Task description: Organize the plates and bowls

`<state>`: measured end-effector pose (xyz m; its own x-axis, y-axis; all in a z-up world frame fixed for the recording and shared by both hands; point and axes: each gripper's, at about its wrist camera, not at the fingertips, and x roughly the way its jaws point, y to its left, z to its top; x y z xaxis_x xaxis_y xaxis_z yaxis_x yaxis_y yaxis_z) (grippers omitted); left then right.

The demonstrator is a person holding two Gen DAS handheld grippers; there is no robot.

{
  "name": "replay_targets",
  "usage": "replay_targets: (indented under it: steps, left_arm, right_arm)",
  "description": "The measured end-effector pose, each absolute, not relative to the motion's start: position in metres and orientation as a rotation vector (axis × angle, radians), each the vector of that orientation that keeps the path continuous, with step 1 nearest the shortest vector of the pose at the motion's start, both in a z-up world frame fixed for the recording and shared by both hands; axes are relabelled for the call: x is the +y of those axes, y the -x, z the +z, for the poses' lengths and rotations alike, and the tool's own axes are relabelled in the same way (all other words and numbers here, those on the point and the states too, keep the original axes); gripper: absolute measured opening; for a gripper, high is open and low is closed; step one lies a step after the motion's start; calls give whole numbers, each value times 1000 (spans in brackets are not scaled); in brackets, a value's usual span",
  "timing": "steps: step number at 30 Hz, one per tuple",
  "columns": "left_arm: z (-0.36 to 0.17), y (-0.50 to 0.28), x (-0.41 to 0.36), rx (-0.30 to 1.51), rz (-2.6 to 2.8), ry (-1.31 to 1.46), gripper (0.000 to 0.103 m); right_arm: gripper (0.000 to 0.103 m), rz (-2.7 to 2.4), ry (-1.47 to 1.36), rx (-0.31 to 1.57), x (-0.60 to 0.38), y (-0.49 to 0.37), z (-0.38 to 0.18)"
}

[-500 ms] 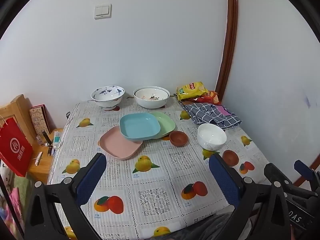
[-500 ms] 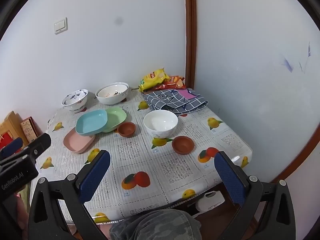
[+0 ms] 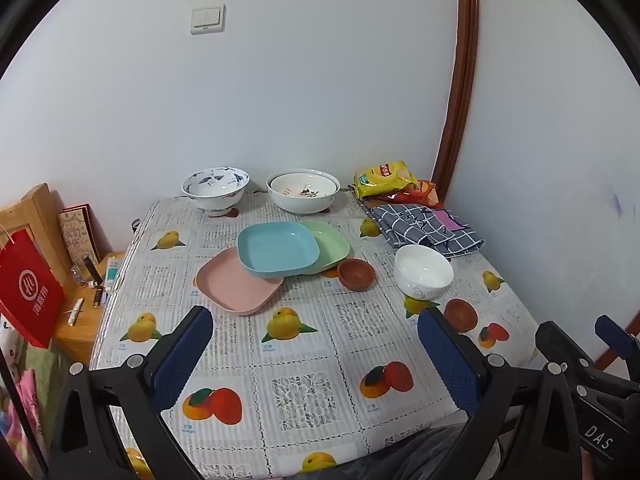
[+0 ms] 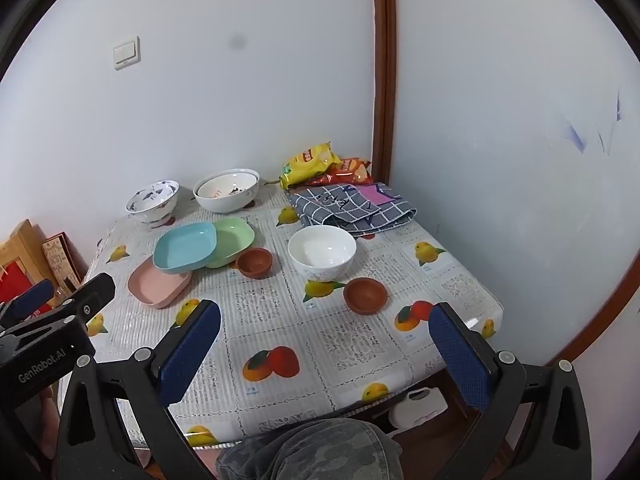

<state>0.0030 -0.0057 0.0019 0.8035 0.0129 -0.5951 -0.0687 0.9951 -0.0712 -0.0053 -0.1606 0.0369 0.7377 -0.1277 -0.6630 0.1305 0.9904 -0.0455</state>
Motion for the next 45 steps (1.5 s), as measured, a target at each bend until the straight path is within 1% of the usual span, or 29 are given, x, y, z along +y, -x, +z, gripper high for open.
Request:
replay_targets:
  steps: [45]
  left_arm:
    - [-3, 7, -7, 627, 44, 73, 103]
  right_arm:
    - [102, -124, -23, 696, -154, 18, 40]
